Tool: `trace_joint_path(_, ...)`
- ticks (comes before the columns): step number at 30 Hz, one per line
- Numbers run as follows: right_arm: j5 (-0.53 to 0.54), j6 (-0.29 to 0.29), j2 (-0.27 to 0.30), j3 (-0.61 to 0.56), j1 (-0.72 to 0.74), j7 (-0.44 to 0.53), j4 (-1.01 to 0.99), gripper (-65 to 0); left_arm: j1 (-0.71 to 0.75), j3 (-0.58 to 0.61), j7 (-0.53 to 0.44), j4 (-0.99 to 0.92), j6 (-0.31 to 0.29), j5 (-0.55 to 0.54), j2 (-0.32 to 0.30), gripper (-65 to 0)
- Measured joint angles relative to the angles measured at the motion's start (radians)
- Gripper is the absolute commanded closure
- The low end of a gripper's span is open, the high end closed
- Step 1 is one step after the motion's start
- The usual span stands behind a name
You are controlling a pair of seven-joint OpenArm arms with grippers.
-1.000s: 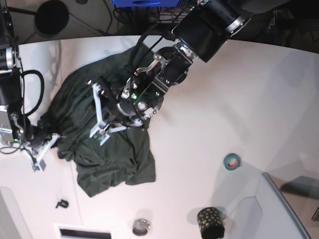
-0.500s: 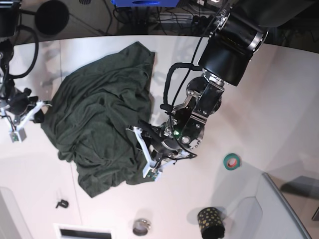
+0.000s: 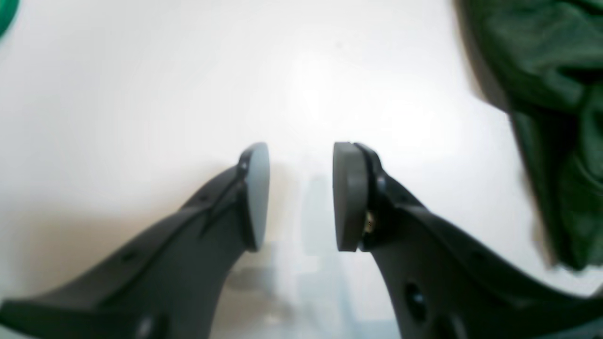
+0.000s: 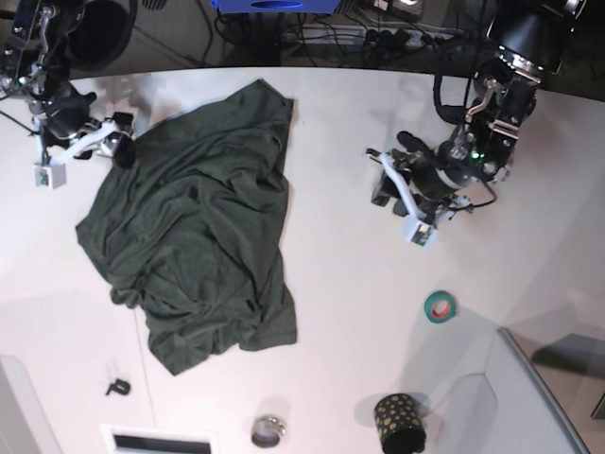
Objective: Layout the t-shirt on the table in an organized manner, then fold the t-shirt properly
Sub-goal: 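Drag the shirt edge with the right gripper away from the left gripper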
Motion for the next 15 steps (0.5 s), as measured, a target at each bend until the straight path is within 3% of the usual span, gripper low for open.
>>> trace_joint_path(3,-0.003,0.000,-0.010,-0.003,0.012,0.004,-0.068,-42.2,0.083,-0.135,0.000,0.027,-0.043,-0.024,-0.006,-22.9)
trace_joint_path(7,0.002,0.003,-0.021,-0.030,0.002,0.011,-0.109,-41.7,0.165,-0.217,0.005,0.072,-0.065,-0.039,0.013,-23.0)
trace_joint_path(11,0.000,0.045,-0.018,-0.091,0.006,0.007,-0.109,-41.3,0.188,-0.270,0.001,0.076,-0.058,-0.035,0.003,-23.0)
trace_joint_path(15,0.000,0.054,-0.024,-0.109,0.006,0.001,-0.109,-34.1,0.219,-0.272,0.001,0.076,-0.059,-0.036,0.001,-23.0)
